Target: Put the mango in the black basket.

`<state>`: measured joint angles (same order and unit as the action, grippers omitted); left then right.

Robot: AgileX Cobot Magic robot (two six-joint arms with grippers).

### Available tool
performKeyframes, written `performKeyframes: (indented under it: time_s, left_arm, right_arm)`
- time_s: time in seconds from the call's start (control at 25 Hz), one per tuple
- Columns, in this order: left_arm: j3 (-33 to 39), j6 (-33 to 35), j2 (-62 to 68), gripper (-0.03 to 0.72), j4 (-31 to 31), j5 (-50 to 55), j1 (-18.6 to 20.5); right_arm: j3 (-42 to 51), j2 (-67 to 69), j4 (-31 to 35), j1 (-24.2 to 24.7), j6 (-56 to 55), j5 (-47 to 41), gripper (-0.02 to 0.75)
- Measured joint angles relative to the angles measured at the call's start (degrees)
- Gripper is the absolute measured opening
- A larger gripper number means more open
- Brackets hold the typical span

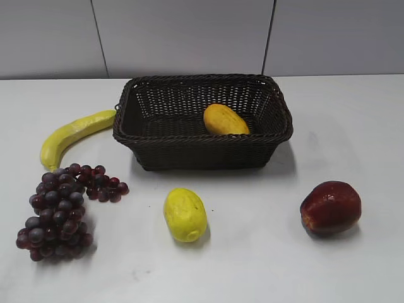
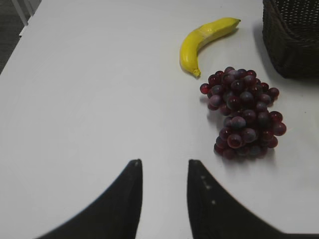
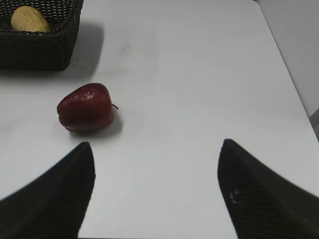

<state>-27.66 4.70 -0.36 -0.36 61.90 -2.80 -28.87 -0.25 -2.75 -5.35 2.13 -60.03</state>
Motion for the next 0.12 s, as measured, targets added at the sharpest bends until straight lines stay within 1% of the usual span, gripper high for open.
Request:
performKeyframes:
  time_s: [0.12]
  left_arm:
    - [0.00,0.00,0.00,0.231,0.00,0.00,0.00]
  right_arm:
    - [0.00,0.00,0.00,0.00,0.00,0.00,0.591]
